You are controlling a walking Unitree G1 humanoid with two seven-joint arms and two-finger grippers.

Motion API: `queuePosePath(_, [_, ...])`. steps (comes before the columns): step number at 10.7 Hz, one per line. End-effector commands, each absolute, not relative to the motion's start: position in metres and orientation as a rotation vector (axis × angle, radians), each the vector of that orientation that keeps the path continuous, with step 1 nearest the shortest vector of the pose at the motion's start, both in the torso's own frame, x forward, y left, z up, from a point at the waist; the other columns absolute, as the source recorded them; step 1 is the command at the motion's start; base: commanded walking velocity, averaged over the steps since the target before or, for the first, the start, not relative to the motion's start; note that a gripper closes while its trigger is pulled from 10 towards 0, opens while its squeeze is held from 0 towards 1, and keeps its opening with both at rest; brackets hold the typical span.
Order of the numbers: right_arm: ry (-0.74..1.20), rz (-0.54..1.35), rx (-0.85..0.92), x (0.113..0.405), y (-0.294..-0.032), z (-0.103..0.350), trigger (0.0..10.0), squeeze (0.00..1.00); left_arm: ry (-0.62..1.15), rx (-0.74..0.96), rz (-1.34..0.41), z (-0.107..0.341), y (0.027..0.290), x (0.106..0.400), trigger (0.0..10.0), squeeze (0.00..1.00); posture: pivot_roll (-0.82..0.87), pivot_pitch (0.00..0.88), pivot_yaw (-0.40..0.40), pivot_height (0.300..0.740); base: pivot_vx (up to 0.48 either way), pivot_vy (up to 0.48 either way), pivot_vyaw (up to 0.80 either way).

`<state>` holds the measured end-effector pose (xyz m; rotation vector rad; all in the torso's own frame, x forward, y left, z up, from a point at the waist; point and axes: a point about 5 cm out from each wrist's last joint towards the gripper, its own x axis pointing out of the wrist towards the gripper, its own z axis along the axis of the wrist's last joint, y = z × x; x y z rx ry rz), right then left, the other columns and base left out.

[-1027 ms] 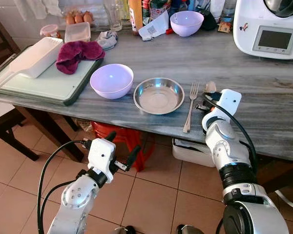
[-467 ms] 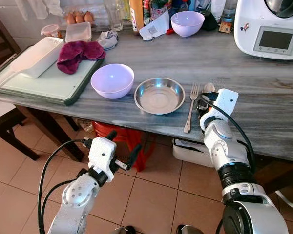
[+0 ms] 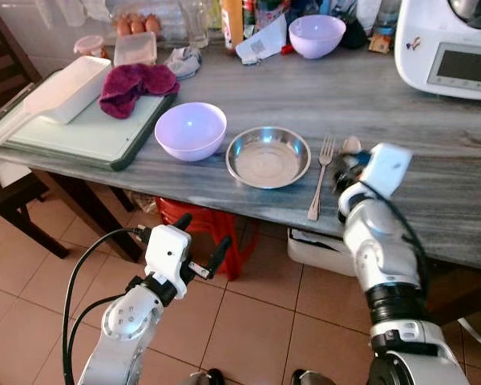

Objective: Setting the table

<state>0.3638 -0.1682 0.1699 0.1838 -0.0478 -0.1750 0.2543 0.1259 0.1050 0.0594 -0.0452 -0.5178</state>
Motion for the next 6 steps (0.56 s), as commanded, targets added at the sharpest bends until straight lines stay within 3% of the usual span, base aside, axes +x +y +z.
queuePosePath(1, [-0.090, -0.175, 0.162, 0.359, -0.165, 0.176, 10.0, 1.00, -0.042, 0.067, -0.514, 0.105, 0.129, 0.255, 10.0, 0.00, -0.06, 0.171, 0.088, 0.740, 0.000, 0.000, 0.00])
queuePosePath(6, [-0.307, -0.190, -0.066, 0.321, -0.168, 0.194, 10.0, 1.00, -0.057, 0.063, -0.502, 0.107, 0.131, 0.256, 10.0, 0.00, -0.05, 0.152, 0.090, 0.740, 0.000, 0.000, 0.00])
